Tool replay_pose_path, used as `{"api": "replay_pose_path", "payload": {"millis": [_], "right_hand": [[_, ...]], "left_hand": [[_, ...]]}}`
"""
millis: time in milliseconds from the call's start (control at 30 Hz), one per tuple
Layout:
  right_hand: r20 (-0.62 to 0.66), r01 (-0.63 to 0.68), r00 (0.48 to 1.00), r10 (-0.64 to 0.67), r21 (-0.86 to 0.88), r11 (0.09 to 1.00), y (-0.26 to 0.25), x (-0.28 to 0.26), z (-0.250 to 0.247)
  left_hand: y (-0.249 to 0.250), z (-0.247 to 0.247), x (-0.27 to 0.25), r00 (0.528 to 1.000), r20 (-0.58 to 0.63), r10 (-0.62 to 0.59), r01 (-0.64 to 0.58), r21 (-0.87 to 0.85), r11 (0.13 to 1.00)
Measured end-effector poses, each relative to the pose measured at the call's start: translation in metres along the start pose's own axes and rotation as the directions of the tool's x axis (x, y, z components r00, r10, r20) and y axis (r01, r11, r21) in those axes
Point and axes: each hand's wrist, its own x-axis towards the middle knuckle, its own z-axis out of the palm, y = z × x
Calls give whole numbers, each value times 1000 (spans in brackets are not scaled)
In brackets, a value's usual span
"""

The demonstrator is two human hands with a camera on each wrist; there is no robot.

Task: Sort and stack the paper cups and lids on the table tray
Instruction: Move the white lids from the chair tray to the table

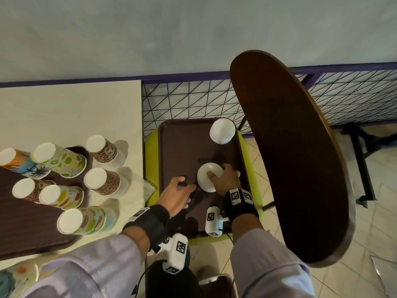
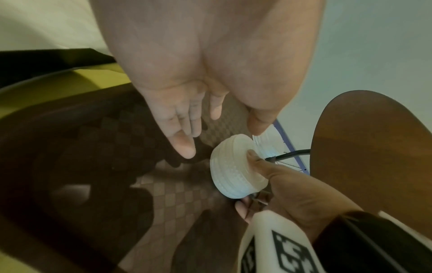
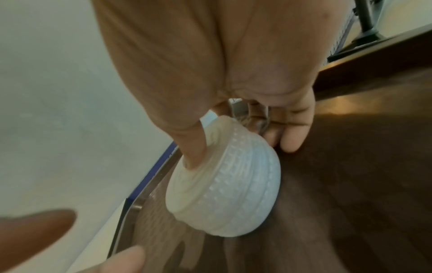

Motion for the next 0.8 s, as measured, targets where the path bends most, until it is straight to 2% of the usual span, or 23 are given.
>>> {"api": "replay_pose_path", "payload": {"millis": [200, 300, 367, 467, 533, 633, 733, 800], "right_hand": [[56, 113, 991, -124, 172, 979, 10, -22, 8], [160, 140, 972, -174, 200, 970, 11, -33, 11], [215, 138, 954, -210, 308, 941, 13, -38, 13], [234, 103, 926, -296, 596, 796, 9, -43, 12], [256, 81, 892, -371, 718, 691, 2, -45, 10], [255, 191, 859, -444, 645, 740, -15, -49, 7], [280, 252, 839, -466, 559, 790, -34, -47, -1], [268, 234, 867, -420, 526, 818, -49, -41, -15]], "left_hand": [[7, 3, 2, 998, 53, -42, 47, -88, 995], [5, 4, 0, 999, 39, 2, 1, -52, 999], [2, 4, 0, 998, 0, 61, -61, -13, 998], [1, 1, -1, 988, -90, 129, -130, 3, 992], [9, 1, -6, 989, -93, 113, -122, -96, 988], [21, 1, -11, 994, -63, 94, -109, -306, 946], [27, -7, -15, 981, -123, 149, -182, -329, 926], [28, -14, -17, 977, -150, 153, -195, -334, 922]]}}
